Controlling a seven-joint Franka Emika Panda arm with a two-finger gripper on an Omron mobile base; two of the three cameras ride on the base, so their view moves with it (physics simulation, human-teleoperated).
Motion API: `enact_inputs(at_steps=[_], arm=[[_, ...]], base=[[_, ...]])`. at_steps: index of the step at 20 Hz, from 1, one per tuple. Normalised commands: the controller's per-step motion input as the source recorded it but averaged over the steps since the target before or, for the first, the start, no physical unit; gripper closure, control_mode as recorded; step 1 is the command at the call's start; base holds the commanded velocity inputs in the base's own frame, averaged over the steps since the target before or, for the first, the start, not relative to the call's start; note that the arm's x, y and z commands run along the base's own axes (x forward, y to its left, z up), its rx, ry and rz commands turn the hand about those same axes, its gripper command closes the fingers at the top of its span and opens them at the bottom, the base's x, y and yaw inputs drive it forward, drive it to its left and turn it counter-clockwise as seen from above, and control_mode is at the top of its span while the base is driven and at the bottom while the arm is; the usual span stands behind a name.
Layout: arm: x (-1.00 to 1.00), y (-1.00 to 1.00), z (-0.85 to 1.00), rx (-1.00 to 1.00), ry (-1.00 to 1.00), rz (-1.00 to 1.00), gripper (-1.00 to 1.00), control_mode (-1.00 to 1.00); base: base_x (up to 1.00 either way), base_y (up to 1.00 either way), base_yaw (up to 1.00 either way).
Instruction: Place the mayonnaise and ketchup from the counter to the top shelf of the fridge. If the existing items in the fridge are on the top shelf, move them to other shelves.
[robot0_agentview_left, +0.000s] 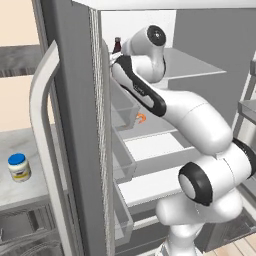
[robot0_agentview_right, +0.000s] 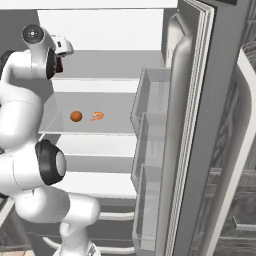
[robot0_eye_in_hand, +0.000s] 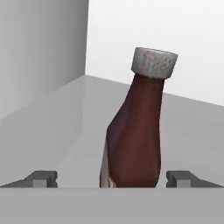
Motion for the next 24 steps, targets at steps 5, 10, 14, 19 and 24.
enact_inputs(at_steps=[5, 10, 14, 19, 24], arm=[[-0.65, -0.23, 0.13, 0.09, -0.11, -0.05, -1.00, -1.00], [-1.00, -0.52, 0.26, 0.11, -0.10, -0.08, -1.00, -1.00], [-1.00, -0.48, 0.15, 0.10, -0.08, -0.08, -1.00, -1.00], [-1.00, -0.57, 0.05, 0.02, -0.01, -0.04, -1.00, -1.00], [-1.00, -0.65, -0.01, 0.00, 0.02, 0.00, -1.00, -1.00]], base=[[0.00, 0.00, 0.00], [0.00, 0.00, 0.00], [0.00, 0.00, 0.00], [0.00, 0.00, 0.00], [0.00, 0.00, 0.00]])
